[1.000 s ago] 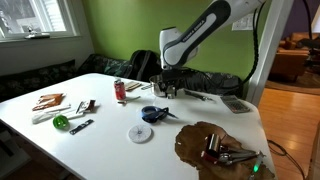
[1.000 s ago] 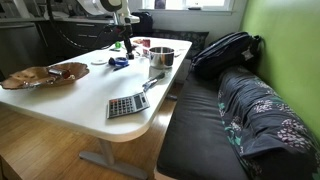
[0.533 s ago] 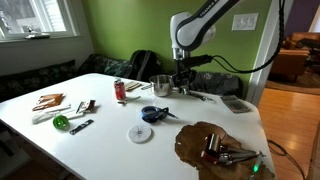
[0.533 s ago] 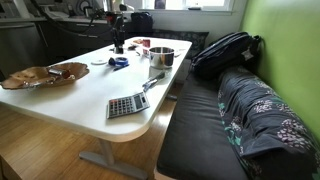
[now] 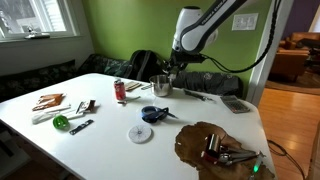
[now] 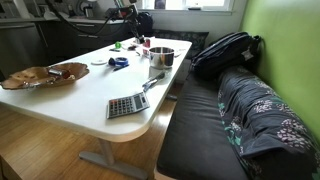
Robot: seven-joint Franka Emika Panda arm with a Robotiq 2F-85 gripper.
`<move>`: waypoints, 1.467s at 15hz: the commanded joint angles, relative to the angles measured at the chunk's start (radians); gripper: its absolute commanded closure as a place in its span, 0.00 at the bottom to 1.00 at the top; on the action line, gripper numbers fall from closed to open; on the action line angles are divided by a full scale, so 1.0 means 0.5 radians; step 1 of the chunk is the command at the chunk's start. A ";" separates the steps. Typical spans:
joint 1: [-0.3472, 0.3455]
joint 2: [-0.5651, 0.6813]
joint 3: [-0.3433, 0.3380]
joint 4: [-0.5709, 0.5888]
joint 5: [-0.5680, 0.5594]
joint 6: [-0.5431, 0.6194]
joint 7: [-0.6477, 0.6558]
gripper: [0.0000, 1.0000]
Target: Pick up the silver measuring spoon from the table and put it in the silver pot
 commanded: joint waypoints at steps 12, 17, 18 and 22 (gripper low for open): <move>0.104 0.553 -0.196 0.645 0.053 0.187 0.288 0.69; 0.153 0.813 -0.302 0.985 0.034 0.079 0.391 0.69; 0.151 0.859 -0.309 1.050 0.027 0.015 0.396 0.69; 0.132 0.989 -0.313 1.256 -0.014 -0.227 0.392 0.69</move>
